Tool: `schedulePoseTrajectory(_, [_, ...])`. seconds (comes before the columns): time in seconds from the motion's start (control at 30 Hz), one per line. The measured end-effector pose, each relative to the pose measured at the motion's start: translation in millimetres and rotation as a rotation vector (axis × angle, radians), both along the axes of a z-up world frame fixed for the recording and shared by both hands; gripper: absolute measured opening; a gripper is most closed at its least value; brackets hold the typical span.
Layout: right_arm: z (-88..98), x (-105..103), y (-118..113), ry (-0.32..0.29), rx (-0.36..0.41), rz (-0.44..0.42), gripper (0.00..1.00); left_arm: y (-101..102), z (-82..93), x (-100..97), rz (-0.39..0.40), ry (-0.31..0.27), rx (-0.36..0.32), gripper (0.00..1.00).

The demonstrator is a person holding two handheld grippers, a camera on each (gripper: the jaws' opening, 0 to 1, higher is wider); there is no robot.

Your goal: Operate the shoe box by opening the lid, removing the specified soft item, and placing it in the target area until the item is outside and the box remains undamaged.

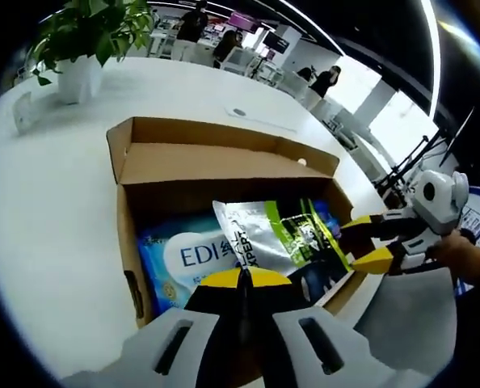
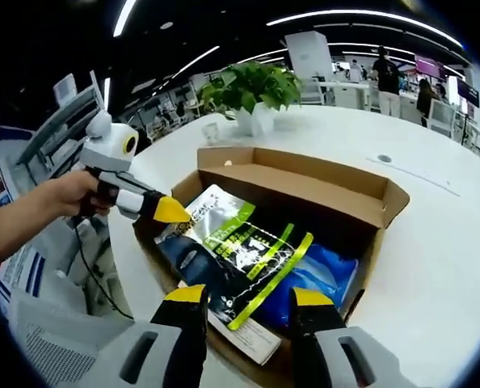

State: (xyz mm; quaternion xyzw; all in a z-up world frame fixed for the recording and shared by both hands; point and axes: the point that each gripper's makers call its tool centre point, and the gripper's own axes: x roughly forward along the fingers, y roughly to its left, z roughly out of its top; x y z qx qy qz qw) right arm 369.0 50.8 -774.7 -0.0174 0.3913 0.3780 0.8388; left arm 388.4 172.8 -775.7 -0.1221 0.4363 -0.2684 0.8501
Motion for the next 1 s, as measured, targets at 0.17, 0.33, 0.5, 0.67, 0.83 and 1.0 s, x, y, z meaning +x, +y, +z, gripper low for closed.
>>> schedulePoseTrajectory(0.17, [-8.7, 0, 2, 0.04, -0.017, 0.003, 0.35, 0, -2.6, 0.0, -0.017, -0.005, 0.032, 0.0])
schedulePoseTrajectory(0.33, [-16.5, 1, 1, 0.073, -0.037, -0.013, 0.32, 1, -3.6, -0.4, -0.018, -0.006, 0.033, 0.0])
schedulePoseTrajectory(0.5, [-21.6, 0, 3, 0.109, -0.037, -0.016, 0.31, 1, -4.4, -0.6, -0.019, -0.012, 0.037, 0.0])
schedulePoseTrajectory(0.67, [-24.3, -2, 8, 0.14, -0.02, -0.018, 0.29, 1, -5.0, -0.9, -0.017, -0.013, 0.038, 0.0])
schedulePoseTrajectory(0.83, [-22.8, -3, 12, 0.153, 0.004, -0.024, 0.27, 1, -3.8, -0.5, -0.018, -0.019, 0.041, 0.0])
schedulePoseTrajectory(1.0, [-20.9, -2, 13, 0.151, 0.017, -0.037, 0.25, 1, -2.3, -2.0, -0.018, -0.023, 0.042, 0.0])
